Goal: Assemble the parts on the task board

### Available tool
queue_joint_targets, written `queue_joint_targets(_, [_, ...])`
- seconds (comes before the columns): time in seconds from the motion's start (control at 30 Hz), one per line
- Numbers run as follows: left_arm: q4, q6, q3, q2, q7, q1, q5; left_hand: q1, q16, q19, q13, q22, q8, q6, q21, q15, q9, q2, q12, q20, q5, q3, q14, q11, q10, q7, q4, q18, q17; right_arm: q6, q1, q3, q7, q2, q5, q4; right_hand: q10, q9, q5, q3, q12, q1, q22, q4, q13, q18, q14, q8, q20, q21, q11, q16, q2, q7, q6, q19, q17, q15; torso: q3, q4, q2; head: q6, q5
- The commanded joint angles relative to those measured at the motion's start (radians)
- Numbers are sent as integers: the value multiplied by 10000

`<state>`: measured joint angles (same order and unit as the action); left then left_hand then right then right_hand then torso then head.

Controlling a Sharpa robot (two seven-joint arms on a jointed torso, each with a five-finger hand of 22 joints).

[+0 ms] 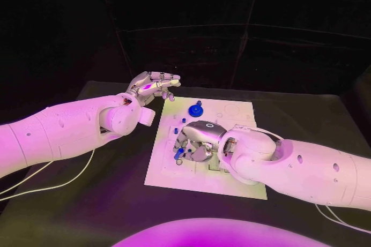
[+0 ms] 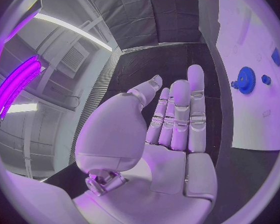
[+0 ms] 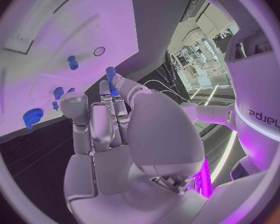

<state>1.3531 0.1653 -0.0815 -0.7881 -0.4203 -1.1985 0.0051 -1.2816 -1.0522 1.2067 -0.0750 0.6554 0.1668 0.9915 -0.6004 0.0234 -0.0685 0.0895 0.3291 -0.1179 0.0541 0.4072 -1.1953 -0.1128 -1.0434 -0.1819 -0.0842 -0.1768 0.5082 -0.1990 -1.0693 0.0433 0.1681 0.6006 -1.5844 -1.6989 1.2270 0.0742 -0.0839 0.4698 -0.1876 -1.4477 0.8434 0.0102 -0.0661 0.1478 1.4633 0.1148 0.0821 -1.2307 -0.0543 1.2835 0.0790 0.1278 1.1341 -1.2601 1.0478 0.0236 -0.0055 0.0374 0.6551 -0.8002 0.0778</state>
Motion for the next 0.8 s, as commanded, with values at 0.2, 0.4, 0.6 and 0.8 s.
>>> queue_joint_targets(0.2, [17,-136,6,9,-50,-19,13,0,35,-10,13,-10,34,-63,47,18,8,-79,33,-49,24,-76,83,13,86,-34,6,-54,-10,477,73,158,18,-180,-648,317,-8,-4,-44,60,34,-24,-8,-25,-15,-157,280,-24,27,-26,-59,38,37,71,16,61,-5,-14,18,-23,-3,-43,96])
queue_joint_targets(0.4, [6,-144,6,17,-43,-20,13,0,35,-10,13,-10,34,-63,47,18,8,-79,33,-49,24,-76,83,13,86,-34,6,-54,-10,591,84,237,155,-207,-855,410,-1,-4,-60,69,38,-10,-36,-36,-18,-152,278,-25,31,-14,-62,36,49,74,18,77,-15,-18,19,-16,6,-55,102])
queue_joint_targets(0.6, [-11,-145,6,20,-37,-20,13,0,35,-10,13,-10,34,-63,47,18,8,-79,33,-49,24,-76,83,13,86,-34,6,-54,-10,680,88,261,264,-291,-1025,483,-1,-4,-61,70,38,-9,-37,-37,-18,-152,277,-25,31,-14,-62,34,50,74,18,78,-18,-18,21,-33,4,-77,115])
queue_joint_targets(0.8, [-17,-155,6,32,-34,-20,13,0,35,-10,13,-10,34,-63,47,18,8,-79,33,-49,24,-76,83,13,86,-34,6,-54,-10,640,97,276,423,-381,-1194,542,3,-4,-65,73,41,2,-34,-42,-20,-153,276,-25,34,-16,-63,34,58,75,20,80,-21,-21,24,-25,5,-91,109])
